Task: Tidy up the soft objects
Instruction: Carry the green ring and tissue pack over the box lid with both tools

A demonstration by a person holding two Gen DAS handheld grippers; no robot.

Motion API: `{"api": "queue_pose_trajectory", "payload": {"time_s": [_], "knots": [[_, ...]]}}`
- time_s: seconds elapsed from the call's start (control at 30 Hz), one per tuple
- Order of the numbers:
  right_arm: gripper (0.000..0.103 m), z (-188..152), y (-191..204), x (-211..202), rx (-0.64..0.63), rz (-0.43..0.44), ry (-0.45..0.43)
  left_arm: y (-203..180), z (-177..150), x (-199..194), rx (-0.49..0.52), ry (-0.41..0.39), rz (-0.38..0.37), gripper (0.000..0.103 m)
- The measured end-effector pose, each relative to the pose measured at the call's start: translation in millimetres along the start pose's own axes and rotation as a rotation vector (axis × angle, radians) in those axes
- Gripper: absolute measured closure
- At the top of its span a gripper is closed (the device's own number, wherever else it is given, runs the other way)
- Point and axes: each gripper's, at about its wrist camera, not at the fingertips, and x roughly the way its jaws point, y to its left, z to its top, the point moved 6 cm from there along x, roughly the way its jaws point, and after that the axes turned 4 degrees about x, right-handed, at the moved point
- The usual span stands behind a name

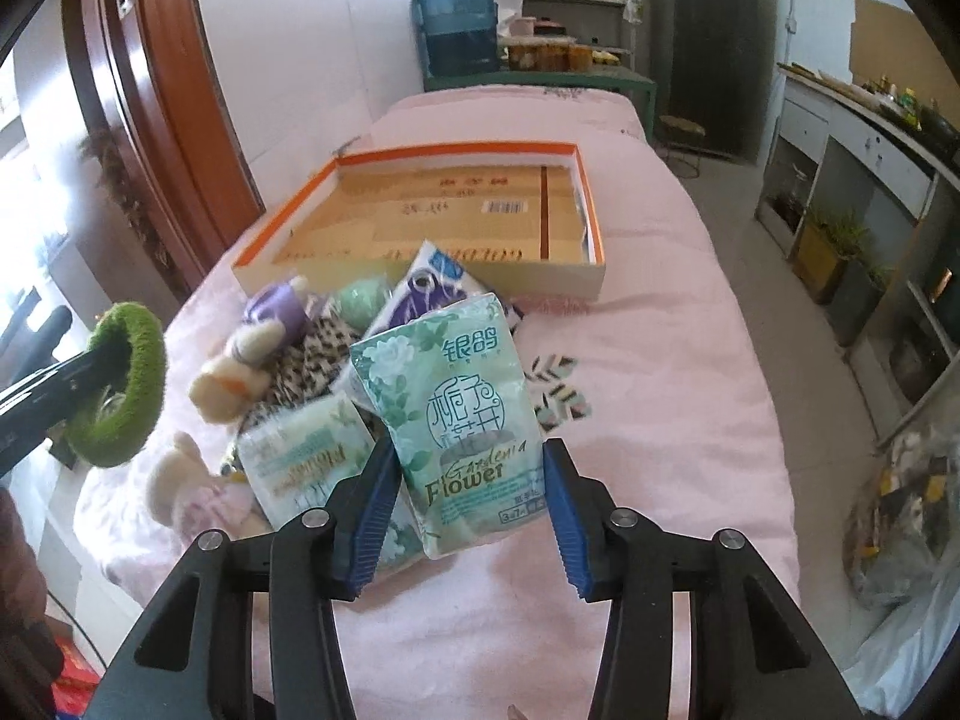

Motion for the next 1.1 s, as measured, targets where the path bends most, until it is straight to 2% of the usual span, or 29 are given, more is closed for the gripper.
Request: {"api": "queue_pose_trajectory", "payload": {"time_s": [0.23,0.57,0.87,1.1], "knots": [[0.054,29,7,-13,-0.024,0.001,-0.052,7,28,1,-0.008,-0.040,0.006,0.088],[0.054,110,15,-11,-0.046,0.029,-0.115,14,93,28,0.032,-0.076,0.037,0.088],[0.054,169,13,39,0.024,0.101,-0.017,30,133,89,0.012,0.006,0.027,0.088],[0.054,180,10,87,0.000,0.054,0.055,39,147,133,0.000,0.056,0.045,0.088]]}}
